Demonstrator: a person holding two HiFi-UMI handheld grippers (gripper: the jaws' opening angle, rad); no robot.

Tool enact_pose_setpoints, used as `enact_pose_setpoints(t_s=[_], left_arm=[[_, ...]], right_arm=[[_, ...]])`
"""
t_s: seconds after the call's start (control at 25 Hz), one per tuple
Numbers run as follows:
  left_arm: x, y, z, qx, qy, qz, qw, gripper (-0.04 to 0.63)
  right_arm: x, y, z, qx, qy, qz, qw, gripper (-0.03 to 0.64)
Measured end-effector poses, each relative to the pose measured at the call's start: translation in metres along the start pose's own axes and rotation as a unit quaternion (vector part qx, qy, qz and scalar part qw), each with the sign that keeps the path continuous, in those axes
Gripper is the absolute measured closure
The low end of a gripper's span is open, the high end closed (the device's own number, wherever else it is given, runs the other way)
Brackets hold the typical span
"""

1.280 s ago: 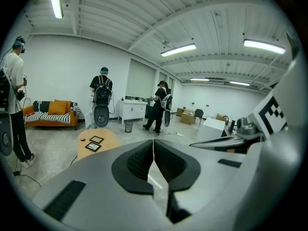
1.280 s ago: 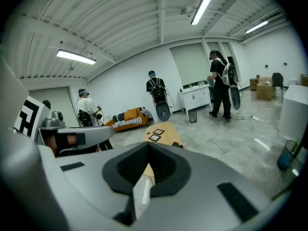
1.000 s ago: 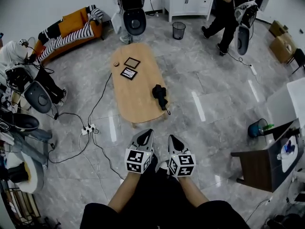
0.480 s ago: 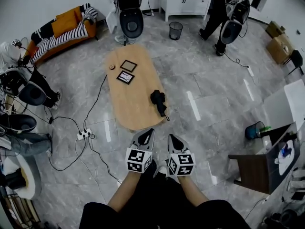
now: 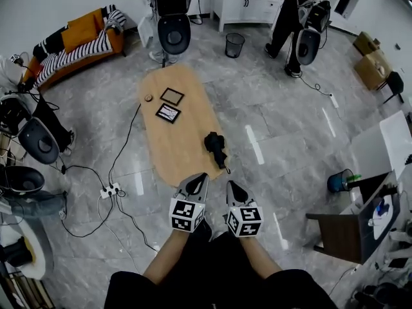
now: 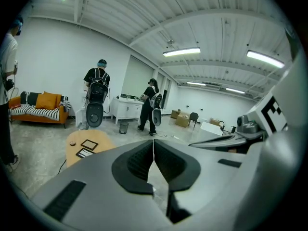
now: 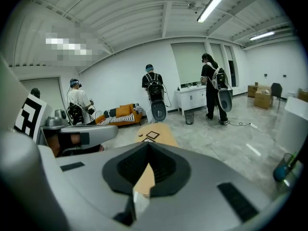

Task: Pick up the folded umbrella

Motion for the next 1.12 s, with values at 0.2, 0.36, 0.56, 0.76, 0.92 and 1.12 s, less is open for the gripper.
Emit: enact_pose_setpoints(t_s=[0.2,0.36,0.56,0.76,0.92,1.12], left_arm=[[0.008,-0.006,0.021,-0.003,0.006,0.003,1.0,0.578],[0.015,-0.01,0.031,-0.007,0.006,0.006,0.9999,0.578],[0.032,-0.011,0.038,-0.016,0.0,0.014,0.9998,0.578],[0.051,-0.017,0.048,-0.02,-0.016,0.021,0.9995,0.578],[0.075,-0.026,0.063,-0.023,-0.03,0.03,0.9988,0.58],[0.104,-0.042,0.078,-0.028,-0.049,0.037,0.9977,0.578]], right_arm=[[0.02,-0.006,0.004,0.007,0.005,0.009,1.0,0.607],[0.03,-0.012,0.003,0.006,0.005,0.014,1.0,0.607],[0.047,-0.016,-0.005,0.006,-0.004,0.025,1.0,0.607],[0.07,-0.029,-0.016,0.01,-0.021,0.029,0.999,0.607],[0.096,-0.047,-0.026,0.011,-0.039,0.032,0.999,0.607],[0.127,-0.071,-0.049,0.009,-0.053,0.037,0.998,0.607]])
Point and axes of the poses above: the fingertips, and each gripper's own axes: x forward along the fingers, z to its left, y out of its underside, the point moved 1 cm from there along -x, backward along the fingers, and after that the axes turned 7 degrees about z, right-handed, at the moved point
